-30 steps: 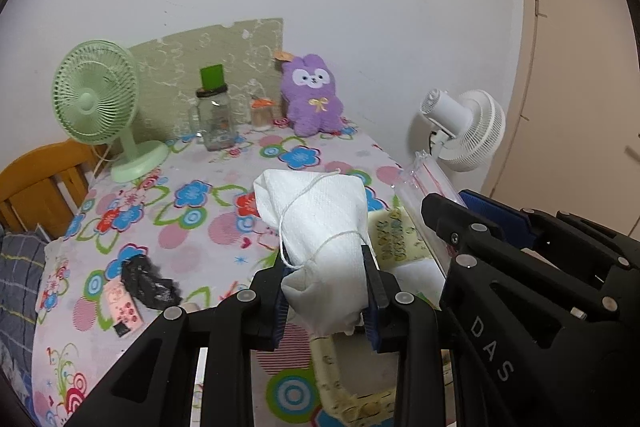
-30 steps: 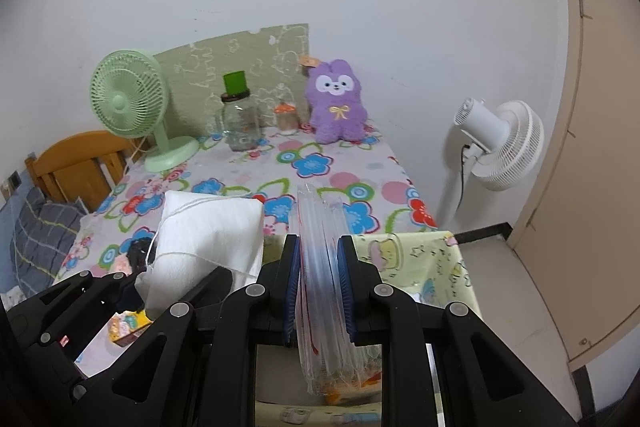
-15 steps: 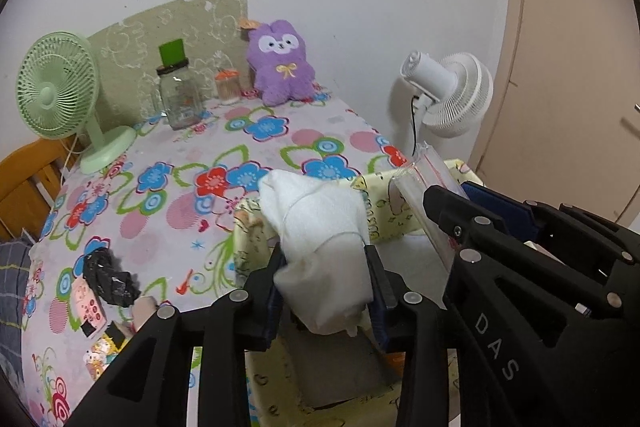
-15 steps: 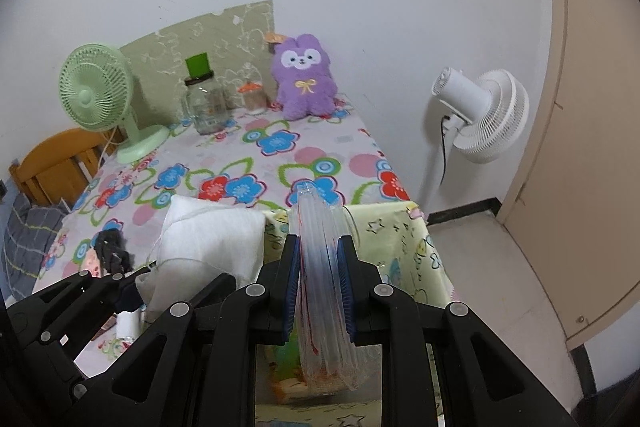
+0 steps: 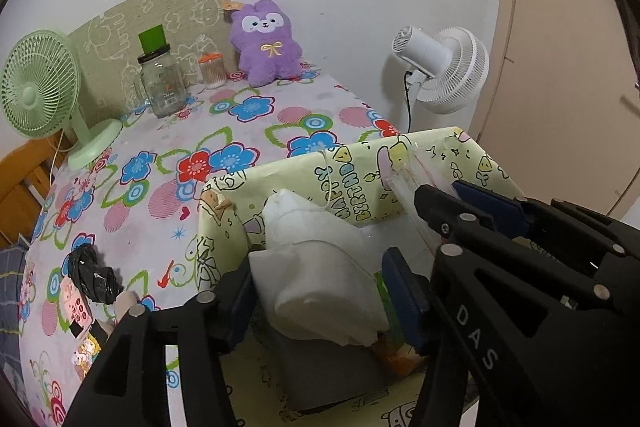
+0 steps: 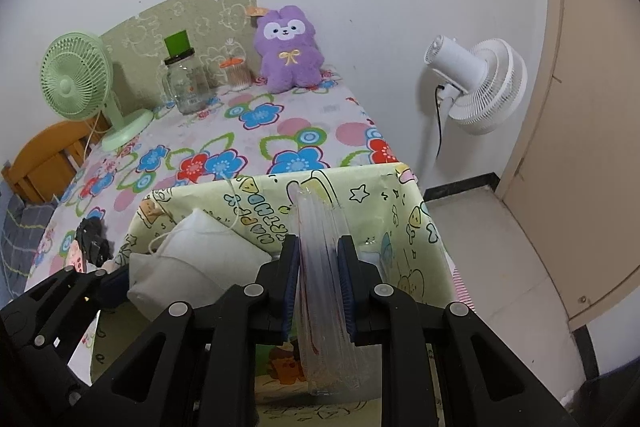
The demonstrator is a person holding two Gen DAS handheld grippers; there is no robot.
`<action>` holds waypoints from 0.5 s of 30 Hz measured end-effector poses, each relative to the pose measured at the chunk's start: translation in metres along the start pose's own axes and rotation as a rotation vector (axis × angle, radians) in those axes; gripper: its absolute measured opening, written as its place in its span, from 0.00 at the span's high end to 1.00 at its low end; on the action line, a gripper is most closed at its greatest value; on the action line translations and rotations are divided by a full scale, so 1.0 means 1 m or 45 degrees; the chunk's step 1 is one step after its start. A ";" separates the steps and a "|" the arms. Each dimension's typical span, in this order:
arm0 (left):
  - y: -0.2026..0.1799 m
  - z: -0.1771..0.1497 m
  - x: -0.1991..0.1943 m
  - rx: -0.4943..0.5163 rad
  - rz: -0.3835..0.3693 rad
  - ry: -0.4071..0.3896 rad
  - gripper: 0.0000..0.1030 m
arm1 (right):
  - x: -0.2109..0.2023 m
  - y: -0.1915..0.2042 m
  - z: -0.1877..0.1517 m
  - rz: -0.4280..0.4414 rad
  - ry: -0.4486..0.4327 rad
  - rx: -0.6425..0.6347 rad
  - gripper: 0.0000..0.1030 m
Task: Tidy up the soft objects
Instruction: 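Open left tool over box releasing white bag while right tool drops plastic bag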
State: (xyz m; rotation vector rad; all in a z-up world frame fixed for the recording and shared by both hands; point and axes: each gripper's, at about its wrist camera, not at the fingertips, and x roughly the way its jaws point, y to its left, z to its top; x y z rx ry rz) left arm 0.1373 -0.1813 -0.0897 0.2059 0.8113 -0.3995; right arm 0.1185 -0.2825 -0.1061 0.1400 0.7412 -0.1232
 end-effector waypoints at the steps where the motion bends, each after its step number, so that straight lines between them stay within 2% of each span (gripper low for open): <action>1: -0.001 0.000 0.000 0.007 -0.003 0.001 0.34 | 0.001 0.000 0.000 0.006 0.010 -0.006 0.75; 7: -0.001 0.001 0.001 0.017 -0.002 0.001 0.26 | 0.002 -0.002 0.000 -0.002 0.010 0.006 0.55; 9: -0.001 0.001 0.001 0.016 -0.007 0.001 0.25 | 0.000 -0.001 0.000 -0.016 -0.007 0.005 0.43; 15: -0.002 0.002 -0.004 0.021 -0.003 -0.022 0.18 | -0.010 0.001 0.001 -0.047 -0.056 -0.018 0.27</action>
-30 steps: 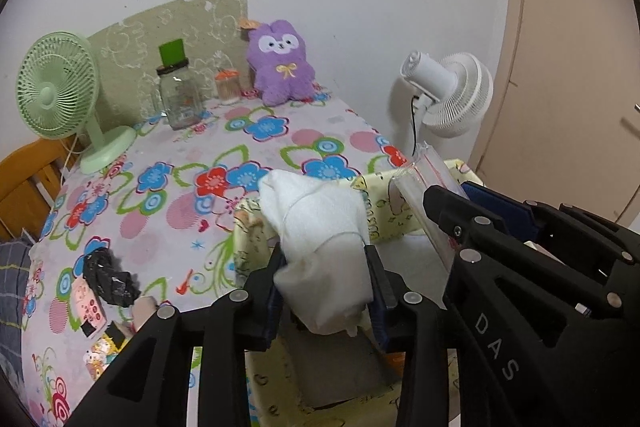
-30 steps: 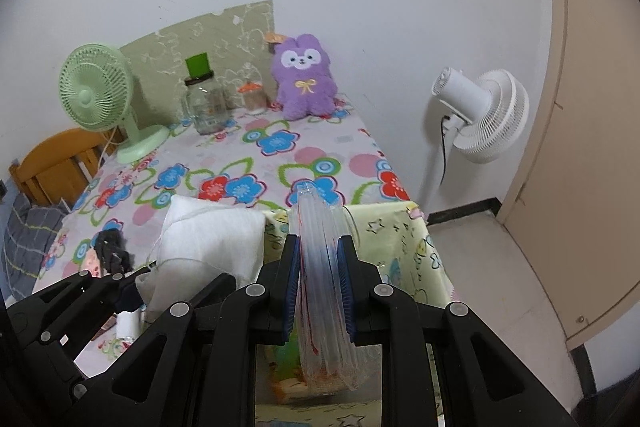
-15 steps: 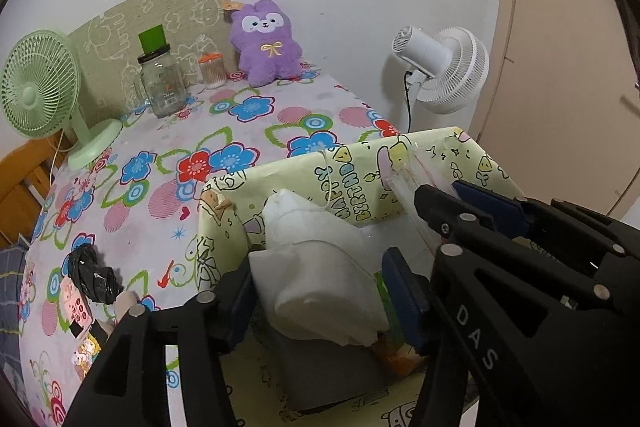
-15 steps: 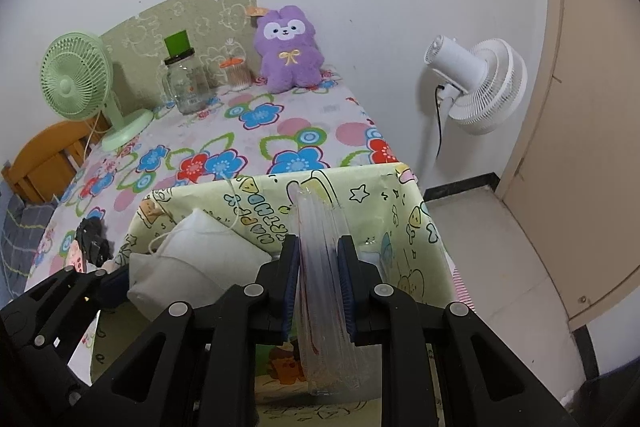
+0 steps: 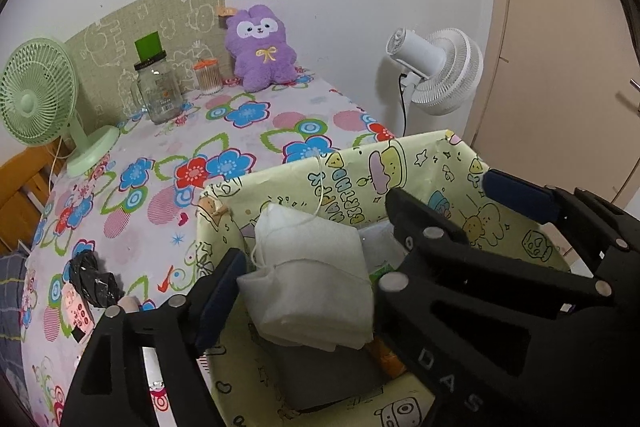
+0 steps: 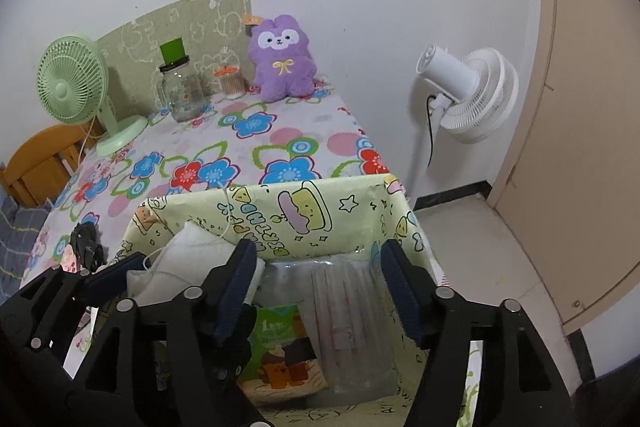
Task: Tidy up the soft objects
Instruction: 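Open left tool over box releasing white bag while right tool drops plastic bag, then withdraw both tools from the box back over the bed items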
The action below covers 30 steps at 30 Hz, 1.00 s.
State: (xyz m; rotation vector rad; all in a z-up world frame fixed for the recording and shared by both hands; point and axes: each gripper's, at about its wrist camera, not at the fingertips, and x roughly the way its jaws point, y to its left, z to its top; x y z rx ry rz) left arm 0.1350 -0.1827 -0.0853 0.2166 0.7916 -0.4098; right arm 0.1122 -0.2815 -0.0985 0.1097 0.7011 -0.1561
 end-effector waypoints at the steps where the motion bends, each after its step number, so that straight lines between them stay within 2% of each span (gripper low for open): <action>1: 0.000 0.000 -0.002 0.002 0.001 -0.009 0.17 | -0.003 0.000 0.000 -0.003 -0.012 0.002 0.25; 6: 0.000 -0.001 -0.014 0.006 0.006 -0.040 0.12 | -0.016 0.001 0.001 -0.024 -0.059 -0.001 0.17; 30: 0.028 -0.014 -0.076 -0.008 0.049 -0.195 0.09 | -0.071 0.043 0.000 -0.049 -0.192 -0.032 0.04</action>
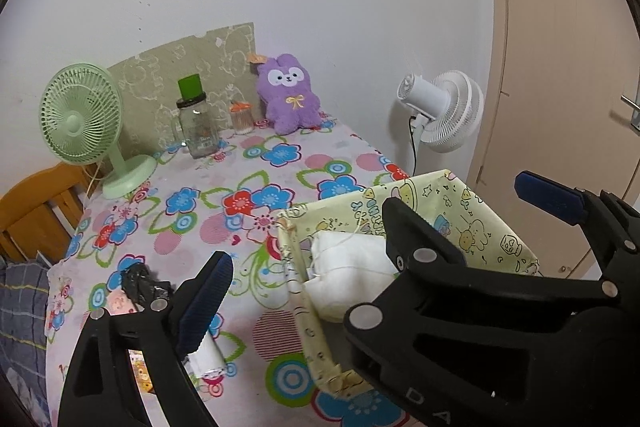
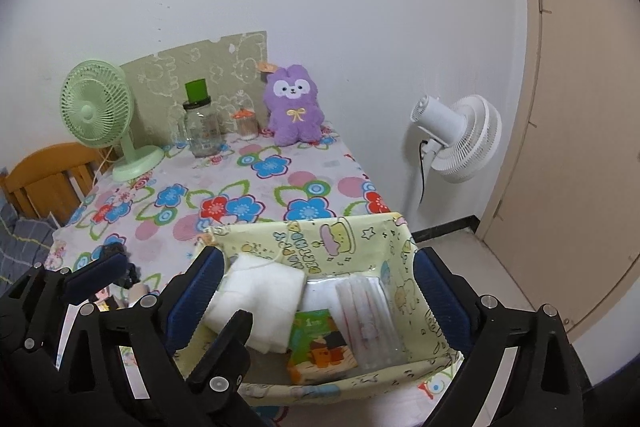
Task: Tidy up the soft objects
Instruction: 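Withdraw both tools from the box back over the bed items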
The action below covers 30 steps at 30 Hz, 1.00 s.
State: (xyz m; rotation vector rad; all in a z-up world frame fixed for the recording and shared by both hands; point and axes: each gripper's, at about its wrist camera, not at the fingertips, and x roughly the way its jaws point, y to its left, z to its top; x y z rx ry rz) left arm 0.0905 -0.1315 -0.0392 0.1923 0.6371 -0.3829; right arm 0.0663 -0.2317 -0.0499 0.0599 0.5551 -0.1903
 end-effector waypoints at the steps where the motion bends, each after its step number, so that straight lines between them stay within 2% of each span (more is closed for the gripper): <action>1: 0.002 0.000 -0.003 -0.003 -0.001 -0.008 0.09 | -0.003 0.003 0.000 -0.001 -0.010 -0.003 0.04; 15: 0.041 -0.011 -0.030 -0.036 0.051 -0.064 0.09 | -0.026 0.045 -0.001 0.038 -0.064 -0.027 0.02; 30: 0.081 -0.027 -0.043 -0.092 0.093 -0.067 0.09 | -0.029 0.093 -0.005 0.086 -0.063 -0.081 0.02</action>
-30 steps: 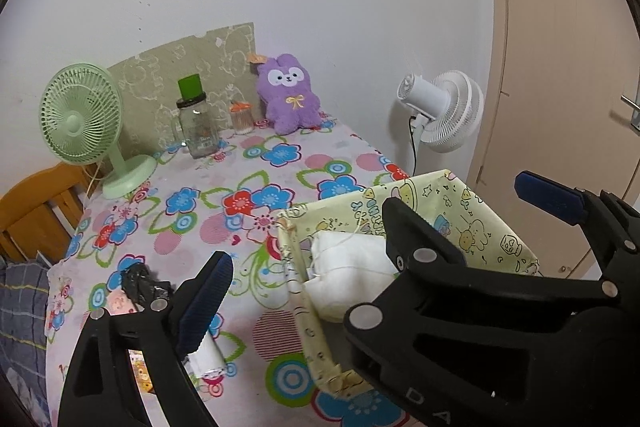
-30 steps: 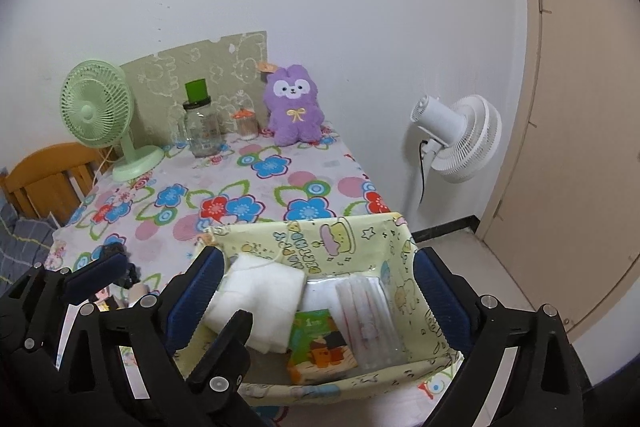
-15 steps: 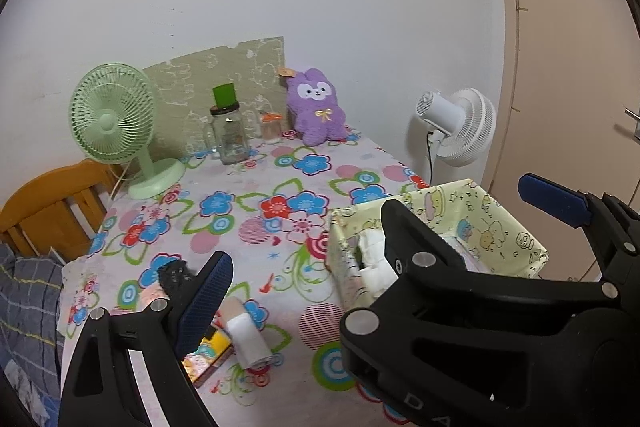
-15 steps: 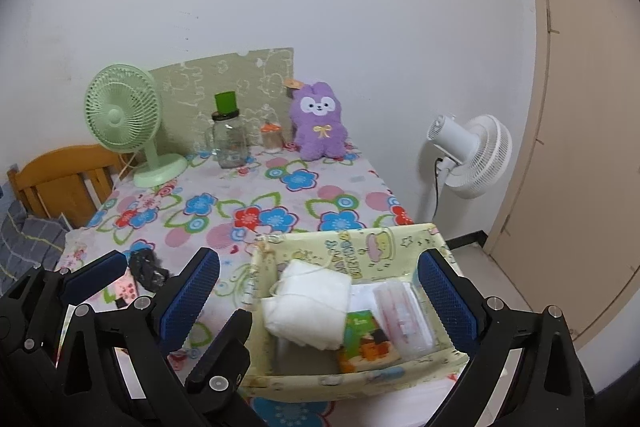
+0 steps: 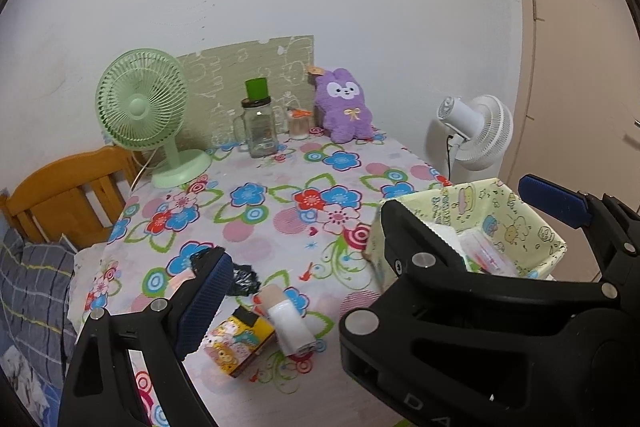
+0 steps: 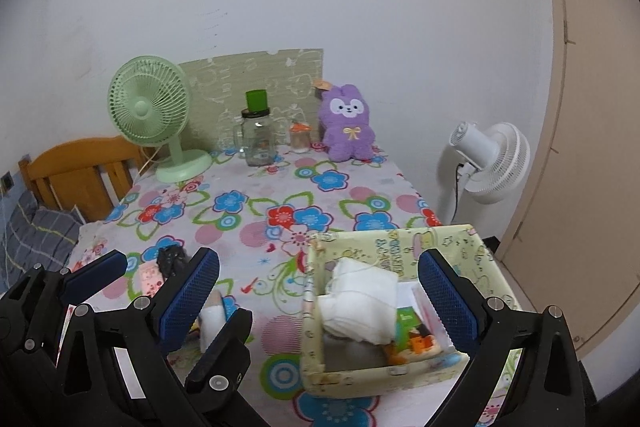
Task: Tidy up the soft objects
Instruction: 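Withdraw both tools from the box back over the bed items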
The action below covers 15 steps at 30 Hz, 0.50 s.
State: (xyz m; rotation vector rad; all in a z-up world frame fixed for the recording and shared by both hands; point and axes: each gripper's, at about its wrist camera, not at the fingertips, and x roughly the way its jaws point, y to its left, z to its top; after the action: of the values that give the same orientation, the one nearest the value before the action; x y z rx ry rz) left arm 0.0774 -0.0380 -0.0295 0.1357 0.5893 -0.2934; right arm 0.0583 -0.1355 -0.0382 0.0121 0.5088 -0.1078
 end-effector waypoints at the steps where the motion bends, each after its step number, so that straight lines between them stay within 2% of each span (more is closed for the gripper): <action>1: 0.004 -0.001 0.000 -0.005 0.005 0.001 0.09 | 0.000 0.003 0.000 0.004 0.001 -0.005 0.02; 15: 0.040 -0.016 0.011 -0.055 0.084 0.039 0.09 | 0.023 0.043 -0.009 0.075 0.045 -0.031 0.02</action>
State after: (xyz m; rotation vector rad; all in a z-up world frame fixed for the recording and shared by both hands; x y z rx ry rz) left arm 0.0897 0.0004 -0.0471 0.1178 0.6201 -0.2151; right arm 0.0785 -0.0950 -0.0581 0.0053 0.5444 -0.0438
